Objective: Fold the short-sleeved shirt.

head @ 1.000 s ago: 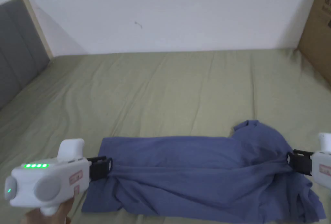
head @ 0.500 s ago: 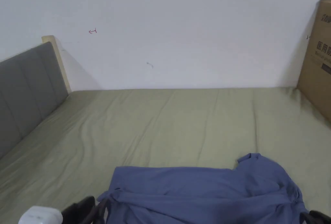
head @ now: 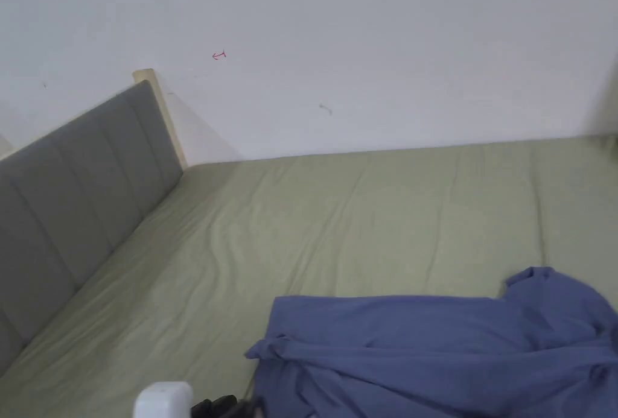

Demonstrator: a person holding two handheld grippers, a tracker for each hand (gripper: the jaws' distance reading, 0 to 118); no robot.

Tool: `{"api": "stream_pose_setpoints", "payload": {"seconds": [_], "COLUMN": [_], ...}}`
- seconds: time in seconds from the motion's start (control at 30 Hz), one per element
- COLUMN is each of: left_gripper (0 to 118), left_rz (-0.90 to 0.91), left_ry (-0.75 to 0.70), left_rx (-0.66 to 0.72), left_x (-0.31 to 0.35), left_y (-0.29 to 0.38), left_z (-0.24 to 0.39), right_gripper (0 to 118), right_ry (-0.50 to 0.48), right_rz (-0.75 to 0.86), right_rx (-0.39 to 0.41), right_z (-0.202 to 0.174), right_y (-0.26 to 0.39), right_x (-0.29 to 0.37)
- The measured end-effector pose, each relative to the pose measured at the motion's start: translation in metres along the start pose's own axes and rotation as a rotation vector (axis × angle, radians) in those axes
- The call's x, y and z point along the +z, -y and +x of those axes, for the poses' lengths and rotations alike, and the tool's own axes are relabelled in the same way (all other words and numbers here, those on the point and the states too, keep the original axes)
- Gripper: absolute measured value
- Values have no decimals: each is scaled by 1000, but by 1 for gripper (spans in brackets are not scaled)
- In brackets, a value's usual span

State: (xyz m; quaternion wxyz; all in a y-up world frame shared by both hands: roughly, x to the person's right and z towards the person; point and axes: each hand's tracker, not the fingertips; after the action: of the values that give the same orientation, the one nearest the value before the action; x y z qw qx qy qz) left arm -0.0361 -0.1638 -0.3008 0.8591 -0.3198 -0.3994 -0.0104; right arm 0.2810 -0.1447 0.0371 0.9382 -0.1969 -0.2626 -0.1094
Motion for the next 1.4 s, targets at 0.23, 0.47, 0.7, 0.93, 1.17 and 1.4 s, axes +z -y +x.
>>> {"api": "stream_pose_setpoints", "payload": {"seconds": [0.23,0.47,0.7,0.93,1.17,1.4], "left_gripper": [52,17,3,3,3,2], "left_rz": [-203,-284,-331,-335,-320,-198], "left_ry": [-39,-163,-201,-206,-194,-91], "left_rx": [202,118,47,13,15,113], "left_x": [-154,-214,-225,-223,-223,-164], "left_y": [9,21,22,23,26,-1], "left_z": [-68,-58,-47,-45,-49,-73], "right_gripper": [0,0,2,72,5,5], "right_ry": [20,108,162,248,290,301], "right_rz": [-67,-138,-184,-358,-424,-365], "right_rx": [-51,-92,-126,-304,-253,-214], "right_z": [18,45,70,125,128,128], "right_y": [18,33,40,60,68,39], "right_x": [-5,-2,-54,-204,-221,-190]}}
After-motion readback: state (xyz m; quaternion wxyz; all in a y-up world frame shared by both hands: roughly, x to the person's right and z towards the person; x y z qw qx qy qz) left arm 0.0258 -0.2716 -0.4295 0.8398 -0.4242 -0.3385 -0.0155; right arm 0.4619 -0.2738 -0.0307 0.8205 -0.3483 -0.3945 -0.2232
